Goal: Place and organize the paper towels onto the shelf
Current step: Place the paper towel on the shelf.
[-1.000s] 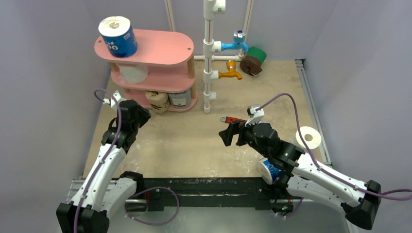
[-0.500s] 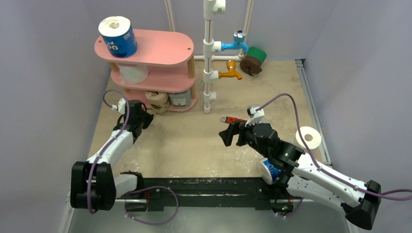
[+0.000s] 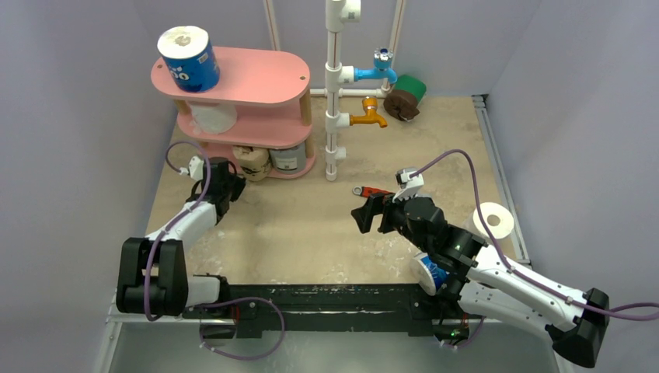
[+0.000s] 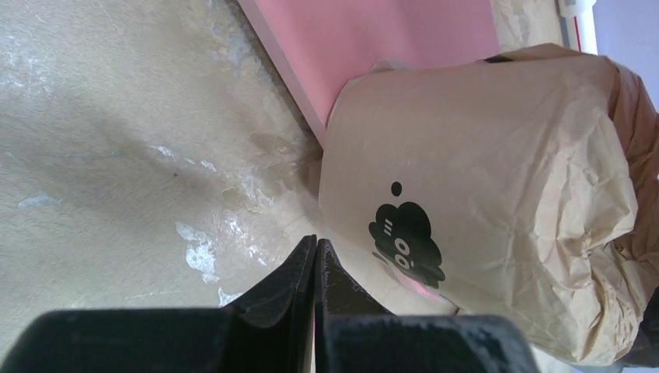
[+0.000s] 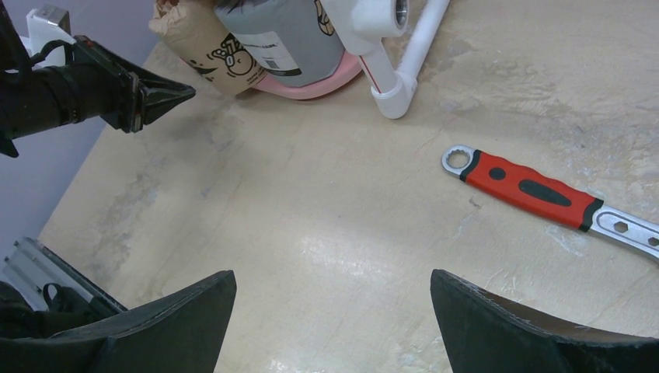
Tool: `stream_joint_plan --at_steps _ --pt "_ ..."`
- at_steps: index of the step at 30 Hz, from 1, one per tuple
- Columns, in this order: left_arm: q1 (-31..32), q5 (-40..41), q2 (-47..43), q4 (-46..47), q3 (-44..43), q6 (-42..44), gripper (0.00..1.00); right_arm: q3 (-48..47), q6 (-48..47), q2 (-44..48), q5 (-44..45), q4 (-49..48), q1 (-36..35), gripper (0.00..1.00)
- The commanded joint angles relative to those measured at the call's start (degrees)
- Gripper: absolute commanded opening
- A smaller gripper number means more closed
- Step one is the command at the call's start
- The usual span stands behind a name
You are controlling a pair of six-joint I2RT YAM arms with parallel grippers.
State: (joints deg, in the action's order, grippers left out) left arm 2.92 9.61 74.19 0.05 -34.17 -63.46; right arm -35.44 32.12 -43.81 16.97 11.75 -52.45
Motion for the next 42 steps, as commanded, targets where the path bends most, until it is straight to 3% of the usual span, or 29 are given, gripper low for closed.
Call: stream_joint_plan --at_steps 1,24,42 --pt "-0.53 2.66 1.23 3.33 -1.88 -1.02 0.00 0.02 0.14 -0.12 1.46 -1.39 0.12 0.99" --pt "-0.54 -1.78 8.92 10.89 -5.43 -3.15 0.00 -0.10 0.06 -0.67 2.23 -1.31 0.14 0.99" --pt "-0.54 -2.17 11.38 11.78 -7.70 -2.81 0.00 -0.45 0.00 -1.87 3.04 -1.36 0.15 0.99"
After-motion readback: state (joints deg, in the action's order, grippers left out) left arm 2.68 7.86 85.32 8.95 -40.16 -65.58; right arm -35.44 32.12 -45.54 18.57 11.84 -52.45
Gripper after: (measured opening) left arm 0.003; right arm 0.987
